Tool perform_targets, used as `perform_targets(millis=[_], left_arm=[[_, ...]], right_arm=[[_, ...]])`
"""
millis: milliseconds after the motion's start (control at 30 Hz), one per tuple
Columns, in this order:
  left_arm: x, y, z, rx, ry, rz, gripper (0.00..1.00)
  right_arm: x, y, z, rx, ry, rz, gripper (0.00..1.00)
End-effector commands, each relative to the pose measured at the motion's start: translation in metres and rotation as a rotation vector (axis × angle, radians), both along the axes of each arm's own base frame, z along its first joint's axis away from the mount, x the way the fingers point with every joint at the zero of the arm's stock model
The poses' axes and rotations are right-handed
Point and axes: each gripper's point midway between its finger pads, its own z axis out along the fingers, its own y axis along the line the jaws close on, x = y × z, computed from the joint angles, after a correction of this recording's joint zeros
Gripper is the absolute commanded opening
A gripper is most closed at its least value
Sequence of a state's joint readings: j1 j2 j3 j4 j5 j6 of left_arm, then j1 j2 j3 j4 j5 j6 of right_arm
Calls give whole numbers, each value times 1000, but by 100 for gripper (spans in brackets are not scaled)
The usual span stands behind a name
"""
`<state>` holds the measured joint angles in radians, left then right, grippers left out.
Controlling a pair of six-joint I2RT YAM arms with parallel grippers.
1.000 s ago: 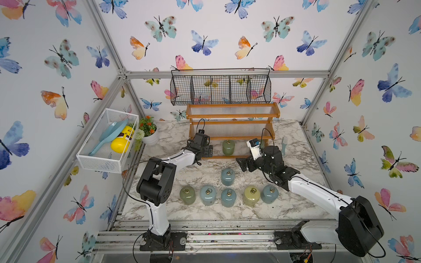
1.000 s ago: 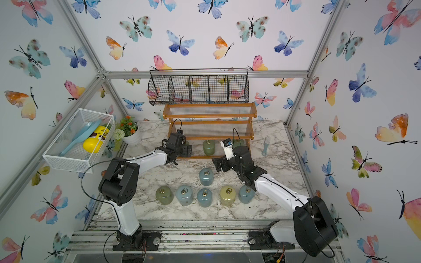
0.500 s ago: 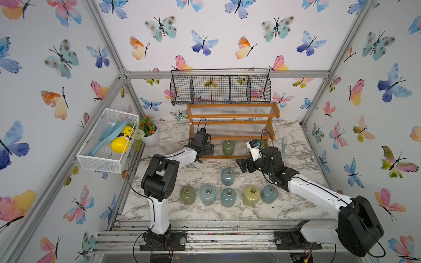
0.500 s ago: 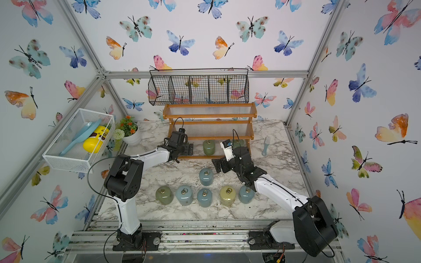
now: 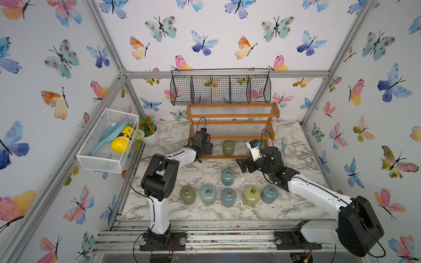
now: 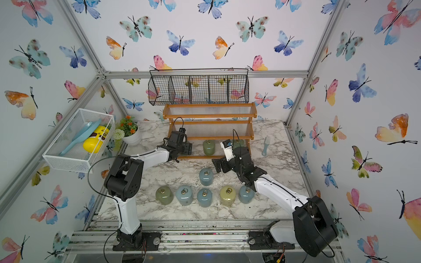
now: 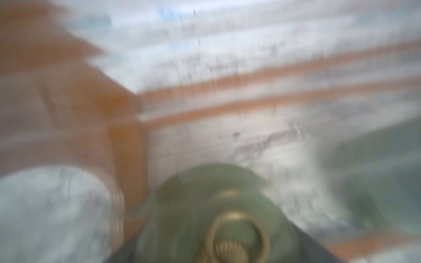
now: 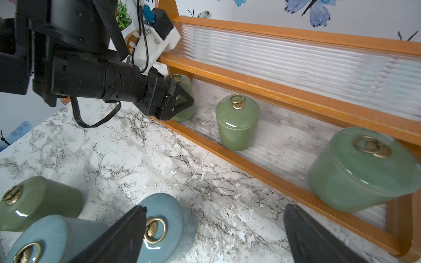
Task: Remove the tea canisters from the shelf
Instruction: Pick up the tea canister from the shelf.
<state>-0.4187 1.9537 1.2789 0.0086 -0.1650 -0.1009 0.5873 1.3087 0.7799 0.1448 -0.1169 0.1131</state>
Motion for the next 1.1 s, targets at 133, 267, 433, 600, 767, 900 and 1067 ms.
perform_targets(millis=[133, 267, 433, 600, 767, 900, 1067], left_arm=[[-27, -5, 31, -34, -28, -109, 72], [-44, -4, 39, -40, -10, -149, 71], [-69, -8, 44, -79, -8, -199, 68], [-98, -15, 40, -83, 0, -237, 69], [-124, -22, 36, -91, 6, -251, 70], [-138, -25, 35, -102, 10, -260, 70], [-150, -31, 26, -112, 32, -277, 70]], right_arm=[[0, -7, -1, -3, 5, -25, 100], [-1, -8, -4, -4, 13, -26, 100], [-1, -7, -5, 2, 18, -24, 100], [-2, -6, -7, 6, 23, -19, 100], [-2, -4, -9, 9, 30, -14, 99], [-2, -4, -11, 11, 34, -13, 100], [-3, -2, -13, 14, 40, -5, 100]])
